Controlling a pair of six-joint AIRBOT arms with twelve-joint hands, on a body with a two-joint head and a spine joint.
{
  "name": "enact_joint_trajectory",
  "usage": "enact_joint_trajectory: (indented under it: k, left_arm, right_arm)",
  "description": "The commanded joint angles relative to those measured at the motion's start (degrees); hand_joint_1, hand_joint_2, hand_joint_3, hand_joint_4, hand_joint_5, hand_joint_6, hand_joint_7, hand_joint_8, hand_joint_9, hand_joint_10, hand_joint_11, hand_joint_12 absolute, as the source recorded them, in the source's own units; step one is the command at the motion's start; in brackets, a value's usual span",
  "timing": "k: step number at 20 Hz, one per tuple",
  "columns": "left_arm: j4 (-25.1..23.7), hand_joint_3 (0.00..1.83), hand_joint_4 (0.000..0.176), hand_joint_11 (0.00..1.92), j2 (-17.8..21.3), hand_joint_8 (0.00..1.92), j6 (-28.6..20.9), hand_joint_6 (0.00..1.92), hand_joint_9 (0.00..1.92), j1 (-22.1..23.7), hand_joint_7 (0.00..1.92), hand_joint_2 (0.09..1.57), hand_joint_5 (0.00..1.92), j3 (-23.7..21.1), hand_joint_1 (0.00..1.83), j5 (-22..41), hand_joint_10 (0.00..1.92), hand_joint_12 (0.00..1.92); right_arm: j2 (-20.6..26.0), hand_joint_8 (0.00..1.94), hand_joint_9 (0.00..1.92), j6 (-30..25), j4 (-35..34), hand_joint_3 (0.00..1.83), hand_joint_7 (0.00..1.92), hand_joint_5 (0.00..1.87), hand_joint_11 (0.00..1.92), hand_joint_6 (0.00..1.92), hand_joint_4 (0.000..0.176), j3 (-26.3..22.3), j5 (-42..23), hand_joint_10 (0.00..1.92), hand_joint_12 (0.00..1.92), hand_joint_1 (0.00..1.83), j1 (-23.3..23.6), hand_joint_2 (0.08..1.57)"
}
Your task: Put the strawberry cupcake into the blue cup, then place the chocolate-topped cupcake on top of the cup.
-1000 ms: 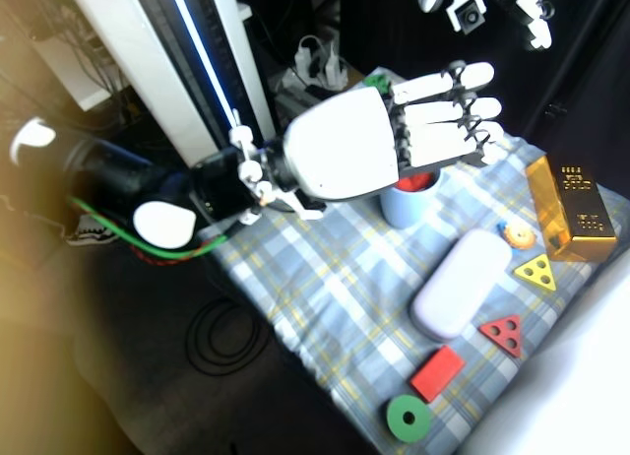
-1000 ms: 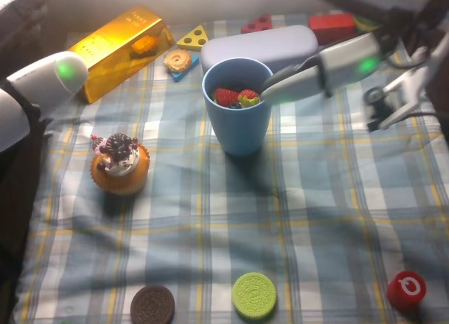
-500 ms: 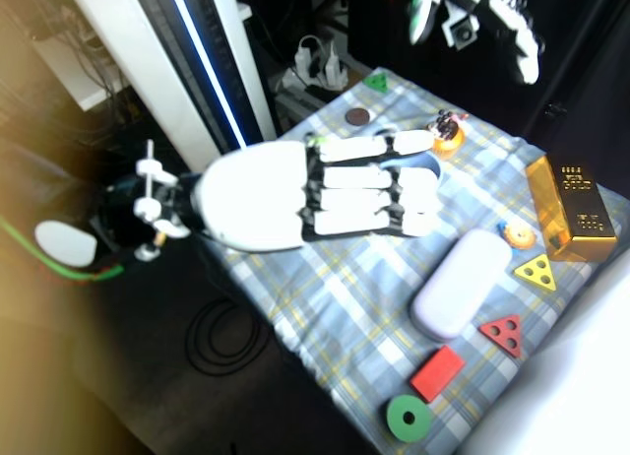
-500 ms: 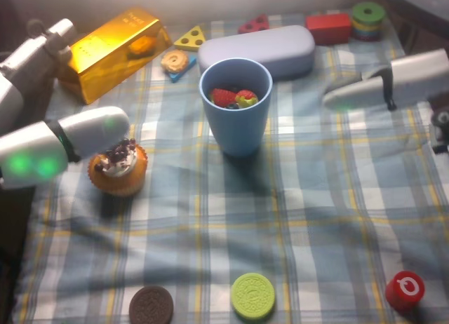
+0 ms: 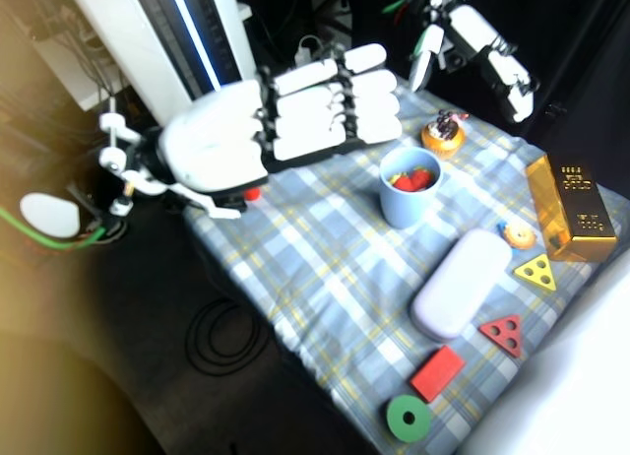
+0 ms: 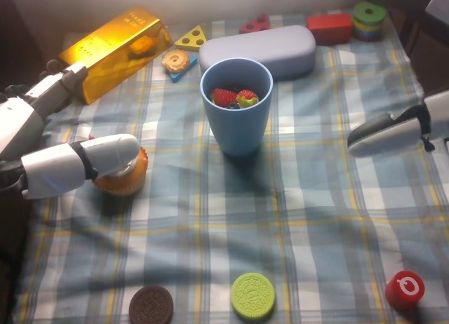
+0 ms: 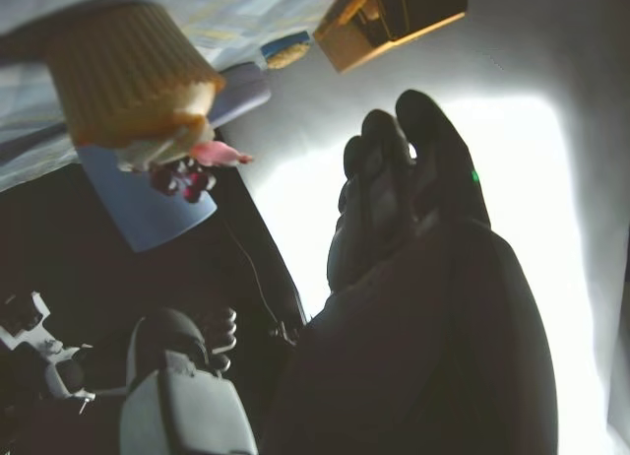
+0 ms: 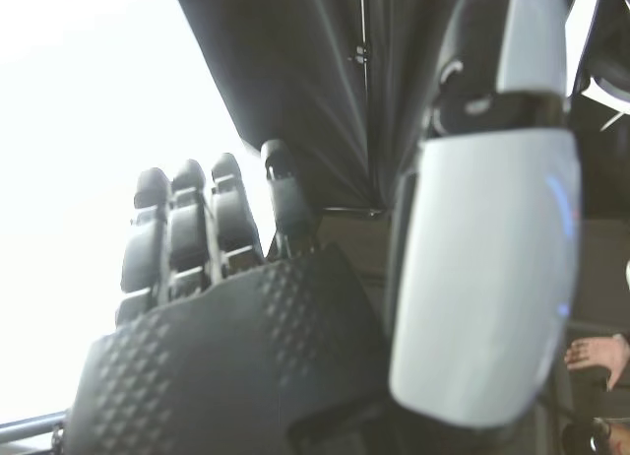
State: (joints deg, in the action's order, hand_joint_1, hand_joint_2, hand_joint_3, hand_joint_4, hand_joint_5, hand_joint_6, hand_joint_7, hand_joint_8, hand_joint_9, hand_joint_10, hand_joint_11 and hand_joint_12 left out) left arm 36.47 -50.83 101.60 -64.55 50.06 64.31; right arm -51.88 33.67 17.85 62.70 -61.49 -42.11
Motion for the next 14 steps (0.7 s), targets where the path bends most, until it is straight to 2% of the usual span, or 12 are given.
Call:
enact_joint_trajectory:
  k: [1, 2, 3, 4, 5, 6, 7, 8, 9, 11, 12, 14]
  left_arm:
    - [-1.4, 0.00, 0.028, 0.00, -0.4, 0.00, -0.4, 0.00, 0.27, 0.5, 0.21, 0.80, 0.07, 0.3, 0.32, 6.3, 0.00, 0.75]
    - [-1.4, 0.00, 0.028, 0.00, -0.8, 0.00, -0.4, 0.00, 0.27, 0.5, 0.21, 0.80, 0.07, 0.4, 0.32, 6.0, 0.00, 0.75]
    - [-1.4, 0.00, 0.052, 0.00, -1.2, 0.00, -0.2, 0.00, 0.23, 0.5, 0.22, 0.77, 0.10, 0.6, 0.32, 5.9, 0.00, 0.71]
    - [-1.4, 0.00, 0.059, 0.00, -1.6, 0.00, -0.1, 0.00, 0.24, 0.5, 0.22, 0.77, 0.10, 0.7, 0.33, 5.8, 0.01, 0.76]
    - [-1.4, 0.00, 0.062, 0.00, -1.8, 0.00, 0.1, 0.00, 0.26, 0.5, 0.23, 0.79, 0.09, 0.8, 0.30, 5.7, 0.01, 0.86]
    - [-1.4, 0.00, 0.062, 0.00, -2.3, 0.00, 0.4, 0.00, 0.26, 0.5, 0.23, 0.79, 0.09, 1.1, 0.30, 5.6, 0.01, 0.86]
    - [-1.3, 0.01, 0.078, 0.00, -2.8, 0.00, 0.8, 0.00, 0.27, 0.5, 0.22, 0.80, 0.08, 1.4, 0.31, 5.4, 0.01, 0.88]
    - [-1.3, 0.00, 0.050, 0.00, -3.2, 0.00, 1.4, 0.00, 0.38, 0.7, 0.29, 0.81, 0.14, 1.7, 0.28, 5.1, 0.02, 1.01]
    - [-0.9, 0.00, 0.069, 0.00, -4.0, 0.00, 3.7, 0.00, 0.37, 1.2, 0.28, 0.80, 0.12, 1.9, 0.31, 4.6, 0.02, 1.01]
    - [-0.6, 0.00, 0.055, 0.01, -4.8, 0.00, 5.8, 0.00, 0.43, 1.5, 0.32, 0.81, 0.14, 2.2, 0.34, 3.8, 0.01, 1.09]
    - [-0.6, 0.00, 0.064, 0.00, -5.3, 0.00, 5.8, 0.00, 0.39, 1.5, 0.28, 0.82, 0.10, 2.5, 0.35, 3.4, 0.00, 1.03]
    - [0.0, 0.00, 0.059, 0.00, -6.5, 0.00, 5.7, 0.00, 0.40, 1.5, 0.30, 0.83, 0.11, 3.4, 0.35, 2.5, 0.01, 1.05]
  right_arm:
    - [0.0, 0.00, 0.00, -0.1, -2.5, 0.00, 0.00, 0.00, 0.00, 0.00, 0.086, -0.2, -7.9, 0.00, 0.00, 0.62, 0.6, 0.63]
    - [-0.1, 0.00, 0.00, -0.1, -2.5, 0.00, 0.00, 0.00, 0.00, 0.00, 0.086, -0.2, -8.3, 0.00, 0.00, 0.62, 0.6, 0.63]
    - [-0.1, 0.00, 0.00, -0.1, -2.5, 0.03, 0.00, 0.00, 0.00, 0.00, 0.133, -0.3, -8.4, 0.00, 0.00, 0.43, 0.5, 0.74]
    - [-0.1, 0.00, 0.00, -0.1, -2.5, 0.02, 0.00, 0.00, 0.00, 0.00, 0.123, -0.5, -8.6, 0.00, 0.00, 0.43, 0.5, 0.73]
    - [-0.1, 0.00, 0.00, -0.1, -2.5, 0.03, 0.00, 0.00, 0.02, 0.00, 0.093, -0.5, -8.7, 0.00, 0.01, 0.51, 0.5, 0.75]
    - [-0.1, 0.00, 0.00, -0.1, -2.5, 0.03, 0.00, 0.00, 0.02, 0.00, 0.093, -0.5, -9.0, 0.00, 0.01, 0.51, 0.6, 0.75]
    - [-0.1, 0.00, 0.00, -0.1, -2.5, 0.03, 0.00, 0.00, 0.02, 0.00, 0.087, -0.5, -9.3, 0.00, 0.01, 0.52, 0.6, 0.75]
    - [-0.1, 0.00, 0.00, -0.1, -2.5, 0.03, 0.00, 0.00, 0.02, 0.00, 0.085, -0.5, -9.6, 0.00, 0.01, 0.53, 0.6, 0.76]
    - [-0.1, 0.00, 0.00, -0.1, -2.5, 0.03, 0.00, 0.00, 0.02, 0.00, 0.085, -0.6, -9.8, 0.00, 0.01, 0.53, 0.6, 0.76]
    - [-0.1, 0.00, 0.00, -0.1, -2.5, 0.02, 0.00, 0.00, 0.02, 0.00, 0.085, -0.6, -10.0, 0.00, 0.01, 0.53, 0.6, 0.76]
    - [-0.1, 0.00, 0.00, -0.1, -2.5, 0.02, 0.00, 0.00, 0.02, 0.00, 0.085, -0.6, -10.1, 0.00, 0.01, 0.53, 0.6, 0.76]
    - [-0.2, 0.00, 0.00, -0.4, -2.5, 0.02, 0.00, 0.00, 0.02, 0.00, 0.085, -0.6, -10.7, 0.00, 0.01, 0.53, 0.6, 0.76]
